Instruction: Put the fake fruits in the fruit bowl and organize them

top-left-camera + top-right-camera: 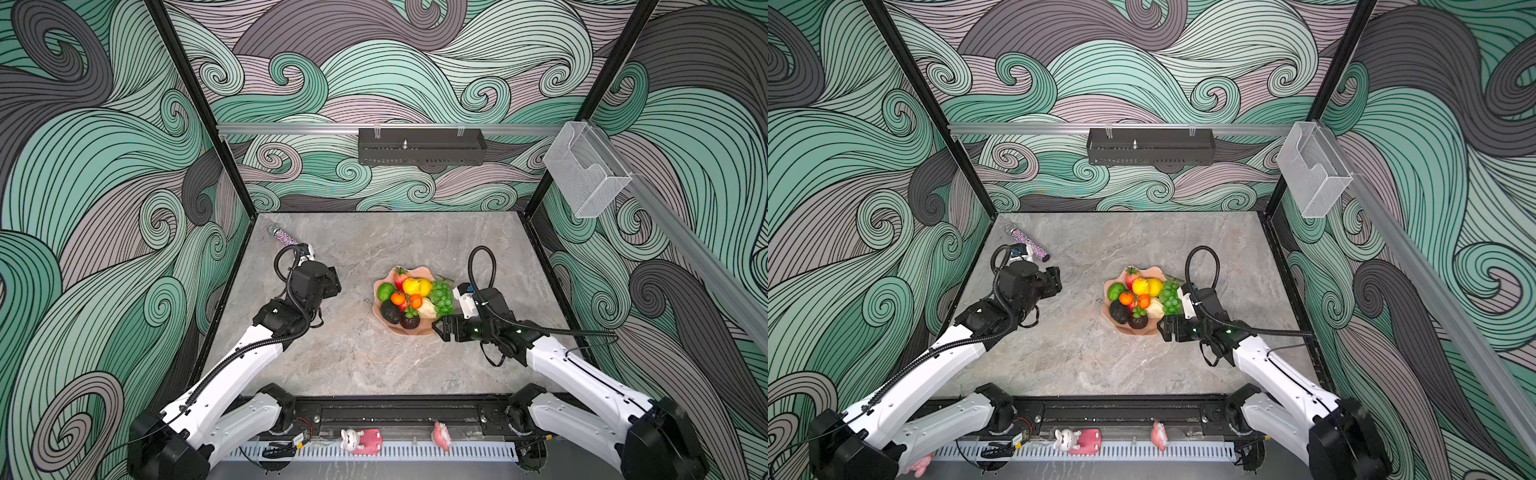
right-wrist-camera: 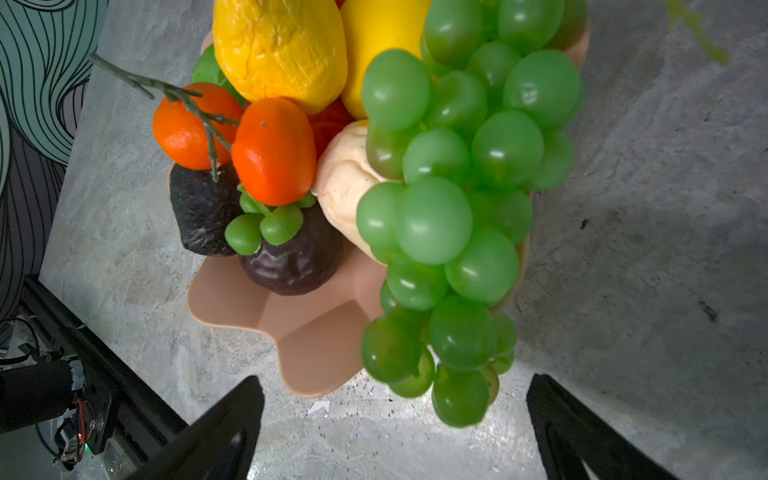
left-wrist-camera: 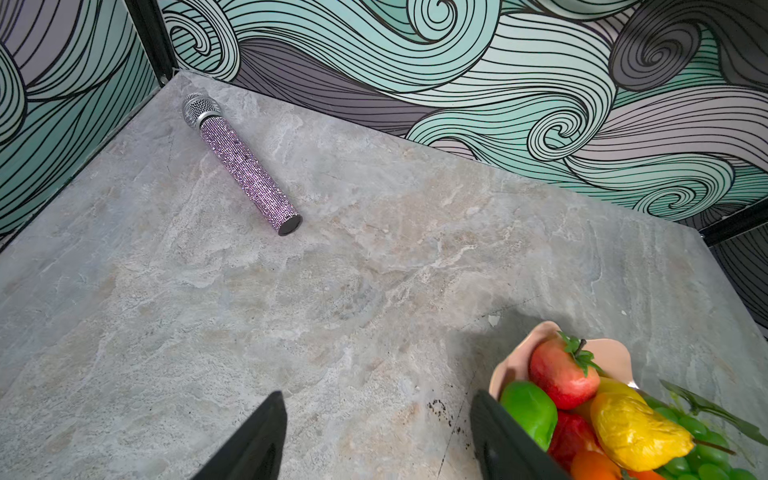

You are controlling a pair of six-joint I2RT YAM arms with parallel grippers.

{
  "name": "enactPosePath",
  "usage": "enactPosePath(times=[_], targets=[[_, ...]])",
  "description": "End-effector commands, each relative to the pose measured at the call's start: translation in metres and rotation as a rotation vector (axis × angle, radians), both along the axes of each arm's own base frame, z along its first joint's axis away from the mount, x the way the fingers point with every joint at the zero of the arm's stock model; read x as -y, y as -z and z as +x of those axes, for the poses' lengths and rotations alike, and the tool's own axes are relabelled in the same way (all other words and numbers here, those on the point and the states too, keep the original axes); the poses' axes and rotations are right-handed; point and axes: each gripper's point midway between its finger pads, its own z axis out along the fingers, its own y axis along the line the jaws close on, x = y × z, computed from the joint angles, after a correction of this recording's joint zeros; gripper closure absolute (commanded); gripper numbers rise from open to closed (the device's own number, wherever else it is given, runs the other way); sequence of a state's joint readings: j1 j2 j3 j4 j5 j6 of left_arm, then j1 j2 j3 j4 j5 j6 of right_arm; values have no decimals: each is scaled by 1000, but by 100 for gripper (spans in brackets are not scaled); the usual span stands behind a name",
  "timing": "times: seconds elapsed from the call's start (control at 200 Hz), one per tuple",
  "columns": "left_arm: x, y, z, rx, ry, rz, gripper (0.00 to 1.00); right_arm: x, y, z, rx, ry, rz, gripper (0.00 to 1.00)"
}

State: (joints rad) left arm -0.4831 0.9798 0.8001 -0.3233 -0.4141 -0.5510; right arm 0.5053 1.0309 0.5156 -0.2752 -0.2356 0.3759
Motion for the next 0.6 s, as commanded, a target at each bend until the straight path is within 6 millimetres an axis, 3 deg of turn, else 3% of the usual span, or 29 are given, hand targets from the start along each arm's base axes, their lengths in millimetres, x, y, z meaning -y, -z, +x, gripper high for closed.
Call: enactPosePath(times=[0.0, 0.285, 0.595], targets=[[-2, -1, 2, 11, -13, -19, 28, -6, -9, 19, 76, -10, 5, 0], [-4, 1, 3, 9, -12, -16, 27, -20, 5, 24, 25, -81, 26, 0], [-6, 5, 5, -2, -16, -23, 27, -29, 5, 8, -28, -129, 90, 2]])
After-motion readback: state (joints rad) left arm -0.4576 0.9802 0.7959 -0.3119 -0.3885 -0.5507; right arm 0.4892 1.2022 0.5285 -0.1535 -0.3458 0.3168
